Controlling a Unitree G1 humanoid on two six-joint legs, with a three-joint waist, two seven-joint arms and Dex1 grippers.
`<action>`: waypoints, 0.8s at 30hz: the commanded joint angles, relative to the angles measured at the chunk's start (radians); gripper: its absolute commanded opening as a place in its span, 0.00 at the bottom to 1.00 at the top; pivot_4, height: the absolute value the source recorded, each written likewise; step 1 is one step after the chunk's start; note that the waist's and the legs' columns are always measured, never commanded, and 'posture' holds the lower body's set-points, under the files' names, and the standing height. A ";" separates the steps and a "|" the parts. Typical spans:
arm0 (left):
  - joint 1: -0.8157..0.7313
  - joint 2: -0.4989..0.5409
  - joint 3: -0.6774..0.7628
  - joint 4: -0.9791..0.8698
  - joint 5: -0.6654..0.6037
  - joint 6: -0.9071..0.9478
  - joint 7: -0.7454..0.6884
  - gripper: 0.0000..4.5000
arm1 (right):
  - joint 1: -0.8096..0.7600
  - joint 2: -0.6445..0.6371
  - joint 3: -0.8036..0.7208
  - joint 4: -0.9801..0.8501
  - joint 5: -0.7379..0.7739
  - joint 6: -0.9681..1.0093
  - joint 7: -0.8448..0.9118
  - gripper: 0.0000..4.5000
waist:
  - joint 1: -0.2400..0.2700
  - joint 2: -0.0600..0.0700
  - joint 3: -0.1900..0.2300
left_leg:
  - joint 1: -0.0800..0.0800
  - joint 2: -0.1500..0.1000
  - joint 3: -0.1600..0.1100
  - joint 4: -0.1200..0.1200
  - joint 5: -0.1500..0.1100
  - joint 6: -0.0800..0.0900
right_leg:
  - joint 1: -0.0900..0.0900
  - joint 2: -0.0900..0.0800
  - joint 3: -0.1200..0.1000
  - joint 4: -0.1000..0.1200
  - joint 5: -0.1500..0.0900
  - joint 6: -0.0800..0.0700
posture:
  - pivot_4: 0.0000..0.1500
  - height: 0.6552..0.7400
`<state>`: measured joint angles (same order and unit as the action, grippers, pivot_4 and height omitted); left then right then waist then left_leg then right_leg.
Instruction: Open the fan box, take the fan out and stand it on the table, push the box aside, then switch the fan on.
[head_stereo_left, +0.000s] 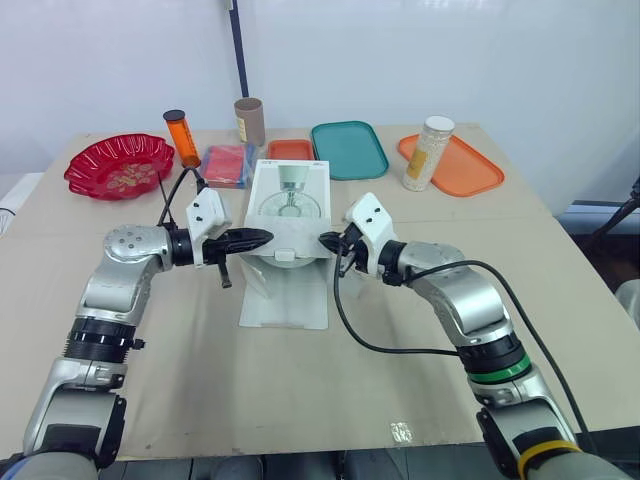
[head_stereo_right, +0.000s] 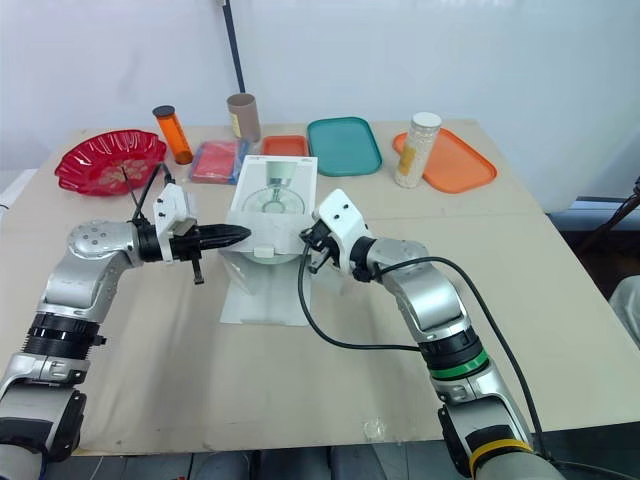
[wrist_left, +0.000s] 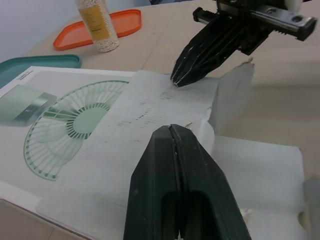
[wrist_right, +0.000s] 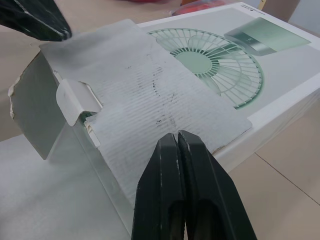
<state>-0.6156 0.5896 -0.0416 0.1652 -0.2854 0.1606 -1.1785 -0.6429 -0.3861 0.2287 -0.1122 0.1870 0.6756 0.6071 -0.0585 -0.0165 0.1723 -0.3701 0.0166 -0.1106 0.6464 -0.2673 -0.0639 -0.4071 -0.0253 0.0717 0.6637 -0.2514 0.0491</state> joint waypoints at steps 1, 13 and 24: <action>0.028 0.049 -0.037 -0.069 0.024 -0.019 -0.048 0.00 | 0.009 0.003 0.009 0.013 -0.013 0.009 0.002 0.01 | 0.000 0.000 0.000 | 0.000 0.000 0.000 0.000 0.000 0.000 | 0.000 0.000 0.000 0.000 0.000 0.000 | 1.00 1.00; 0.069 0.188 -0.111 -0.074 0.190 -0.167 -0.071 0.00 | 0.019 0.017 0.017 0.001 -0.022 0.008 -0.001 0.01 | -0.003 0.000 0.000 | 0.001 0.001 0.000 -0.001 0.000 0.000 | 0.000 0.001 0.000 0.000 0.000 -0.001 | 1.00 1.00; 0.025 0.304 -0.093 0.020 0.267 -0.241 -0.048 0.00 | 0.020 0.039 0.018 0.007 -0.023 -0.010 0.003 0.01 | -0.014 0.000 0.000 | 0.001 0.001 0.000 -0.002 0.000 0.000 | 0.000 0.001 0.000 0.000 -0.001 -0.001 | 1.00 1.00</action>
<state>-0.5669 0.8798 -0.1554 0.1788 -0.0259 -0.0639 -1.2422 -0.6357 -0.3492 0.2325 -0.1138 0.1705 0.6633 0.6055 -0.0722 -0.0161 0.1722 -0.3690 0.0172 -0.1101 0.6437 -0.2673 -0.0637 -0.4077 -0.0246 0.0721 0.6638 -0.2524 0.0479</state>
